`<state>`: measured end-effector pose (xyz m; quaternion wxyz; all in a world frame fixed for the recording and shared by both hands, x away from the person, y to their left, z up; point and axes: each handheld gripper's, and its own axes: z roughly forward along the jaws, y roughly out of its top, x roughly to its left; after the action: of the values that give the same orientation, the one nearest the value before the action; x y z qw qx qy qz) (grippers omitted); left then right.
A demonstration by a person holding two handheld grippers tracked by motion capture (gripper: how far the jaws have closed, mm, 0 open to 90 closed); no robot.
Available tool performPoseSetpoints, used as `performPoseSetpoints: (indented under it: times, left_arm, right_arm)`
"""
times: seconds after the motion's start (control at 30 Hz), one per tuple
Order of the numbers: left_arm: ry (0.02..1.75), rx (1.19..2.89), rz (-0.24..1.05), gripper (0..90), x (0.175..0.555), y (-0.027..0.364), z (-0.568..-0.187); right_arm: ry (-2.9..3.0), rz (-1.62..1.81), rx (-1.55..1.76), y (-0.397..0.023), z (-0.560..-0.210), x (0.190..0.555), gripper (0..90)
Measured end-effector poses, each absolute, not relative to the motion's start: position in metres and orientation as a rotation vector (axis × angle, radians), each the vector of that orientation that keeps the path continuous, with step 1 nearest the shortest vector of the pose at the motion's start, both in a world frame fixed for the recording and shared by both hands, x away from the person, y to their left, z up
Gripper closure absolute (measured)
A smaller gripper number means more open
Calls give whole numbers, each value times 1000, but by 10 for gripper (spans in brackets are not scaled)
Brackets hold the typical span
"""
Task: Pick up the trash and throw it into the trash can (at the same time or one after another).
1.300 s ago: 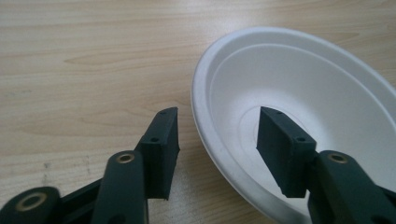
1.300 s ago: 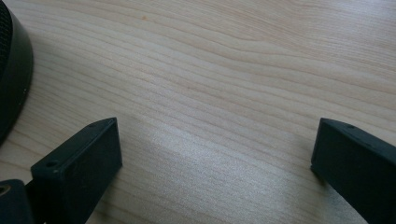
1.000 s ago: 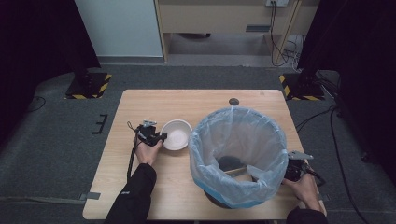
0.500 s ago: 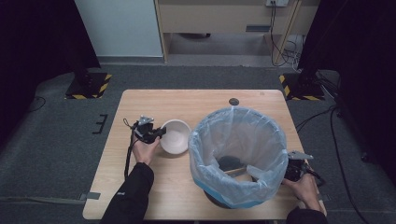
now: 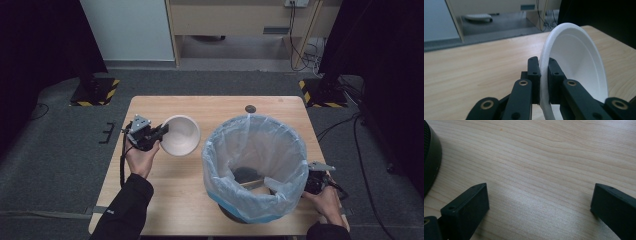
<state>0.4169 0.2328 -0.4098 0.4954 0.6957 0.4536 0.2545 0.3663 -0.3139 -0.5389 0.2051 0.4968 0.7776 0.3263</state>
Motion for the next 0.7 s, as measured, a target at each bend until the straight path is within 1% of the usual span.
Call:
performPoseSetpoints:
  times: [0.13,0.23,0.37,0.53,0.7]
  left_arm:
    - [1088,1624,625,829,412,240,-399]
    - [1062,1556,662,829,404,247,-382]
    - [1038,1527,682,829,399,250,-370]
    - [968,1444,709,829,384,254,-345]
    - [903,1400,733,829,372,252,-327]
  right_arm:
    - [2168,910,1385,-314,-539,366,20]
    - [2168,910,1384,-314,-539,366,20]
    - [2168,910,1385,-314,-539,366,20]
    - [2168,910,1384,-314,-539,366,19]
    - [2168,910,1385,-314,-539,366,19]
